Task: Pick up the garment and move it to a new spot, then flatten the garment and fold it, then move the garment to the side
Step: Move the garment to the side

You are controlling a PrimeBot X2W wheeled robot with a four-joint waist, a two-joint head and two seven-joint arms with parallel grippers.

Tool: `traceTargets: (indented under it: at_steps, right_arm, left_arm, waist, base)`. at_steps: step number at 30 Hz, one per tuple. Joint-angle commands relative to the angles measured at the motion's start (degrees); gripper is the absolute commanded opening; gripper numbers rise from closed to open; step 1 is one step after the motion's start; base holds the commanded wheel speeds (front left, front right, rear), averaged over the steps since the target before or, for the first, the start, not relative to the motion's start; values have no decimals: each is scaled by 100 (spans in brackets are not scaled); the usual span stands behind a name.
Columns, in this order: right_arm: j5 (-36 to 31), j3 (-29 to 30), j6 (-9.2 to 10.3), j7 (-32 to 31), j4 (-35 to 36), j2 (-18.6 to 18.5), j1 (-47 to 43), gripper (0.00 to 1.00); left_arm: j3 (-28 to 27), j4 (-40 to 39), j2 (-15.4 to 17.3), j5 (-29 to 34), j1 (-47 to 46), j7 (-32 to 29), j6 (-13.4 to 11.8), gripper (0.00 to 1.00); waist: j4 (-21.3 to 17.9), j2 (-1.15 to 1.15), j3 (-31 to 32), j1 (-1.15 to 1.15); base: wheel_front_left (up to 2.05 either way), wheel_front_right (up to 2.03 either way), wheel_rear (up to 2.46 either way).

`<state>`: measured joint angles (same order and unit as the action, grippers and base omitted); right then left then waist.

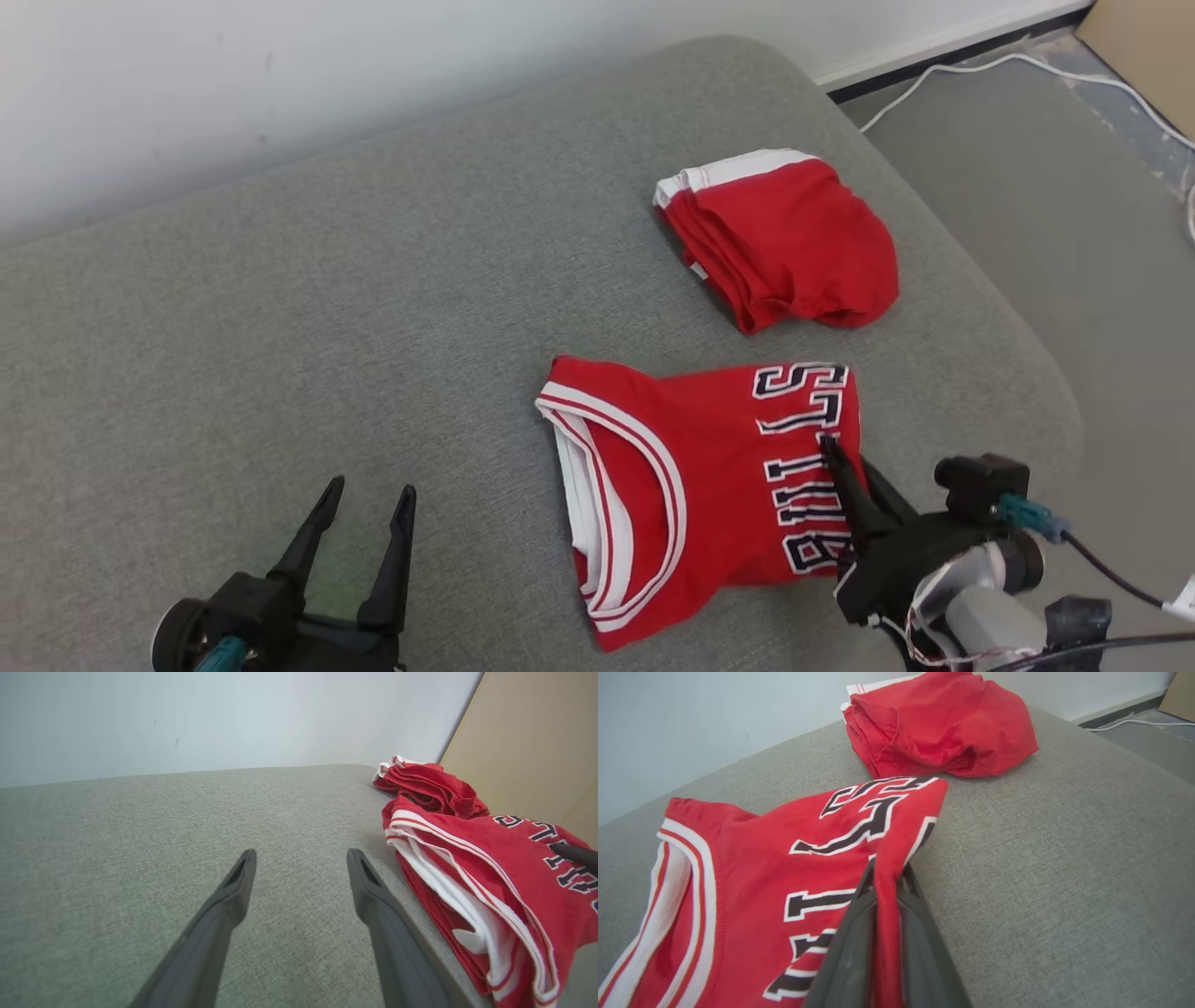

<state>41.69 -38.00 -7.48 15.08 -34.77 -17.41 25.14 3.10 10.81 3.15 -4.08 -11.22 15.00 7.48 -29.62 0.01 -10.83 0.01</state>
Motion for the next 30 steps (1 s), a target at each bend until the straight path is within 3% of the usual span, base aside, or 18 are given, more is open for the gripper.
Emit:
traceTargets:
  at_steps: [1, 17, 30]
  right_arm:
    - [-134, 25, 0, 5, 57, -36, 139, 0]
    - [-730, 488, 0, 5, 34, -613, 1656, 0]
    - [-1240, 1362, 0, 5, -1170, -1172, 2407, 0]
  left_arm:
    - [37, -79, 21, 78, -58, 22, -2, 100]
    - [284, -195, 4, 135, -211, 22, -2, 100]
    - [397, -190, -15, 210, -291, 22, -2, 100]
  waist:
    - [82, -1, -86, -1]
    - [801, -1, -409, -1]
    - [1330, -1, -613, -1]
  base:
    - [0, 0, 0]
    - [0, 0, 0]
    - [0, 0, 0]
